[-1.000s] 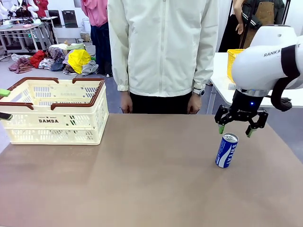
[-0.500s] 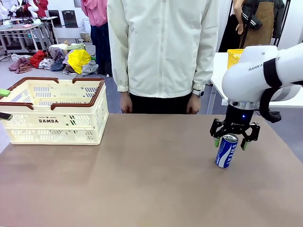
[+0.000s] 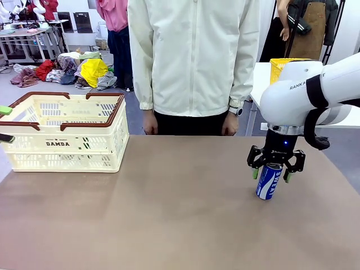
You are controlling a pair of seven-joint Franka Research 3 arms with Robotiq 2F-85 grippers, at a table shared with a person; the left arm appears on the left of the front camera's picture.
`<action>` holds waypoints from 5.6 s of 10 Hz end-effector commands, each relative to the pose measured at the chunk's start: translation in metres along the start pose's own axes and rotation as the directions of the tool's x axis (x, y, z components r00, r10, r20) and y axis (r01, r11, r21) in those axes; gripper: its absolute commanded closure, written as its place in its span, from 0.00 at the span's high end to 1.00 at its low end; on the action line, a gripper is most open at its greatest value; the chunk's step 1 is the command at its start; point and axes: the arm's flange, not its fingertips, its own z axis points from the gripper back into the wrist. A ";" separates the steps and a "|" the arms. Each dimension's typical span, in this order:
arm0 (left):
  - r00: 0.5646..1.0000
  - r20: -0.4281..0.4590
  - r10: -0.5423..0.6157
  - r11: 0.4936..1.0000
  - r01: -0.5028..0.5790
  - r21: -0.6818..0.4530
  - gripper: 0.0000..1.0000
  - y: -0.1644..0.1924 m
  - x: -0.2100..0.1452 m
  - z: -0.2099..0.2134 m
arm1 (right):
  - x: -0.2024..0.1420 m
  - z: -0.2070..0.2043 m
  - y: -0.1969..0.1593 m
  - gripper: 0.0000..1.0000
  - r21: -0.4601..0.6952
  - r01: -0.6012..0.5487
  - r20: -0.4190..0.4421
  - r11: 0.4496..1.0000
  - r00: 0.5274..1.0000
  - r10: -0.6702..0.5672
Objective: Place the drinks into the Shopping basket.
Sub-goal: Pick up one drink and place it into the Shopping basket.
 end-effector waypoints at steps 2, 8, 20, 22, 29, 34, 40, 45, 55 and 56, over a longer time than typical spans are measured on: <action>1.000 -0.003 -0.002 1.000 0.002 0.001 1.00 -0.002 -0.002 0.002 | 0.002 -0.001 0.007 0.22 -0.027 0.026 0.017 0.999 1.000 -0.026; 1.000 -0.003 -0.002 1.000 0.002 0.001 1.00 -0.002 -0.002 0.002 | 0.001 -0.001 0.006 0.00 -0.047 0.017 0.027 0.999 1.000 -0.015; 1.000 -0.003 -0.002 1.000 0.002 0.001 1.00 -0.002 -0.002 0.002 | -0.035 0.163 -0.058 0.00 0.180 -0.162 0.118 0.970 0.983 0.142; 1.000 -0.003 -0.002 1.000 0.002 0.001 1.00 -0.002 -0.002 0.002 | -0.048 0.161 -0.055 0.00 0.120 -0.163 0.138 0.979 0.980 0.147; 1.000 -0.003 -0.002 1.000 0.002 0.001 1.00 -0.002 -0.002 0.002 | 0.003 0.201 0.083 0.00 -0.012 -0.384 0.040 0.923 0.922 0.384; 1.000 -0.003 -0.002 1.000 0.002 0.001 1.00 -0.002 -0.002 0.002 | -0.055 0.163 0.346 0.00 -0.073 -0.700 0.048 0.710 0.709 0.704; 1.000 -0.003 -0.002 1.000 0.002 0.001 1.00 -0.002 -0.002 0.002 | -0.130 0.103 0.380 0.00 -0.112 -0.815 0.065 0.569 0.565 0.822; 1.000 -0.003 -0.002 1.000 0.002 0.001 1.00 -0.002 -0.002 0.002 | -0.132 0.086 0.403 0.00 -0.064 -0.814 0.012 0.577 0.578 0.816; 1.000 -0.003 -0.002 1.000 0.002 0.001 1.00 -0.002 -0.002 0.002 | -0.129 -0.016 0.410 0.52 -0.060 -0.806 -0.025 0.589 0.591 0.806; 1.000 -0.003 -0.002 1.000 0.002 0.001 1.00 -0.002 -0.002 0.002 | -0.129 -0.015 0.410 1.00 -0.061 -0.807 -0.029 0.588 0.590 0.807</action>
